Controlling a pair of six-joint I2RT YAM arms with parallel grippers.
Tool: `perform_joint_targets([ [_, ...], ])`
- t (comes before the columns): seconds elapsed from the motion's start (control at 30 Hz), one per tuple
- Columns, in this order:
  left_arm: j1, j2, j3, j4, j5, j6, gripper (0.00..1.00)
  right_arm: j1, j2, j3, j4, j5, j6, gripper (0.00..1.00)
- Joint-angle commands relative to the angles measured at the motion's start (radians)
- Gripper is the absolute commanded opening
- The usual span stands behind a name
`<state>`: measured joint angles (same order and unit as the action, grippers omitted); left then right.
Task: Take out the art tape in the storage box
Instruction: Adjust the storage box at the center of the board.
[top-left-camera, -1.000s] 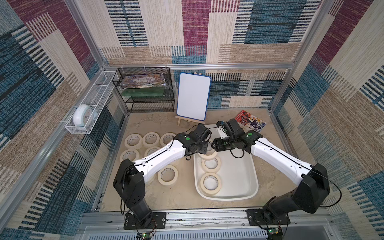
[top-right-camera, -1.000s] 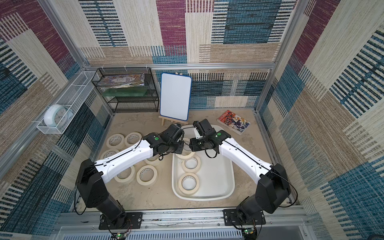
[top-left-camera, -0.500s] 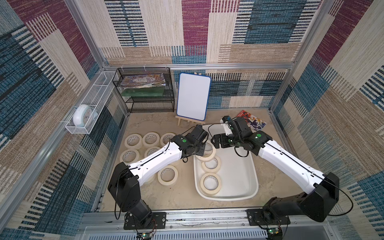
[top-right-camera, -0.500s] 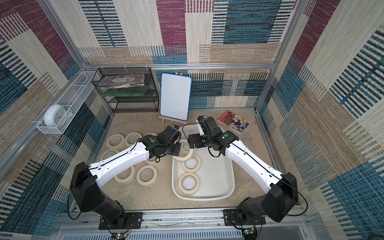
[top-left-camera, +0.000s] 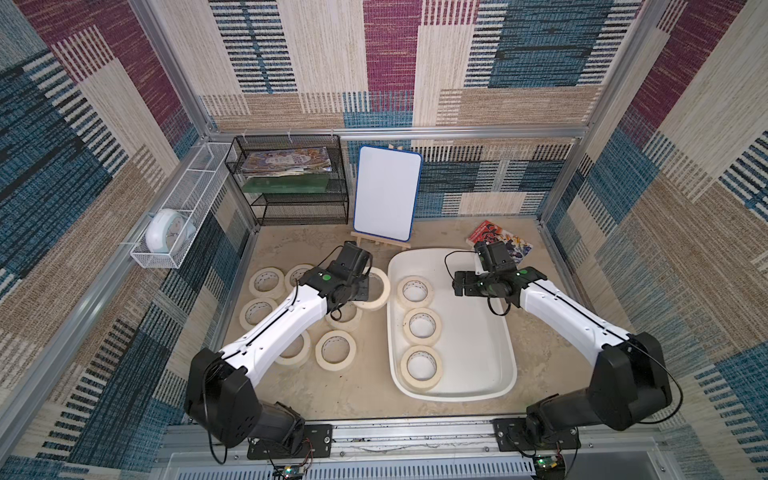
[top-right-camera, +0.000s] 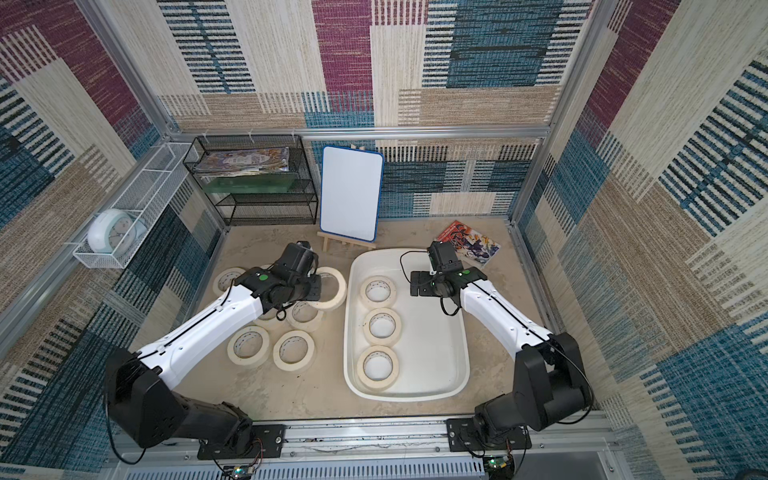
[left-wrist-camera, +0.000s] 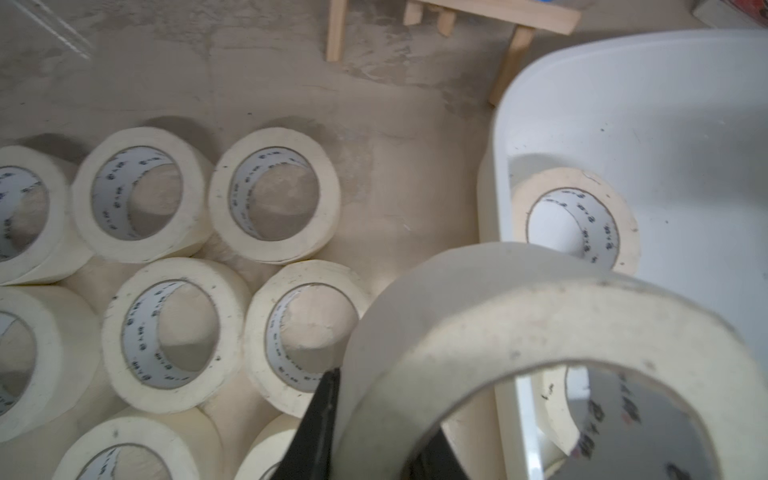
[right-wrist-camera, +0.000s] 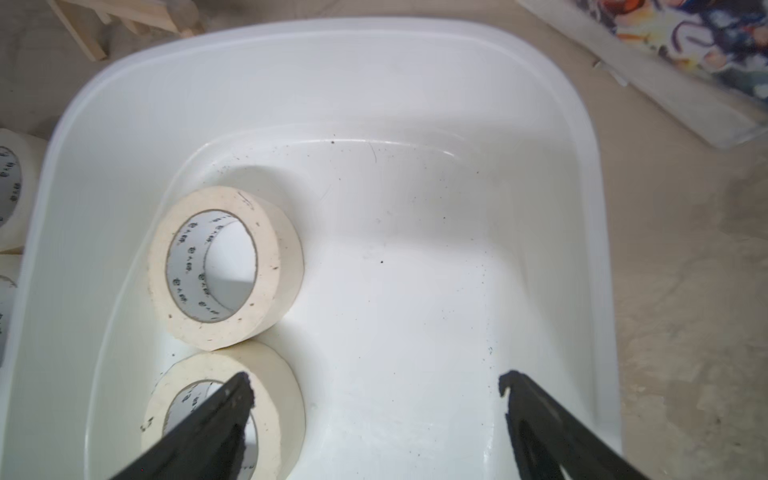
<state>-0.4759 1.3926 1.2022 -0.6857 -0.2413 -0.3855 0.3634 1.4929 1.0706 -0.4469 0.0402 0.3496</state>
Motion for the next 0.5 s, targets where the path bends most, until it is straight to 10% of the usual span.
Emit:
perform_joint_targets([
  [0.0, 0.085, -0.068, -0.061, 0.017, -0.004, 0.03, 0.0, -0.034, 0.054, -0.012, 0.134, -0.029, -0.004, 0.95],
  [0.47, 0.161, 0.113, -0.055, 0.203, 0.133, 0.021, 0.0, -0.259, -0.015, -0.11, 0.092, 0.132, -0.046, 0.9],
])
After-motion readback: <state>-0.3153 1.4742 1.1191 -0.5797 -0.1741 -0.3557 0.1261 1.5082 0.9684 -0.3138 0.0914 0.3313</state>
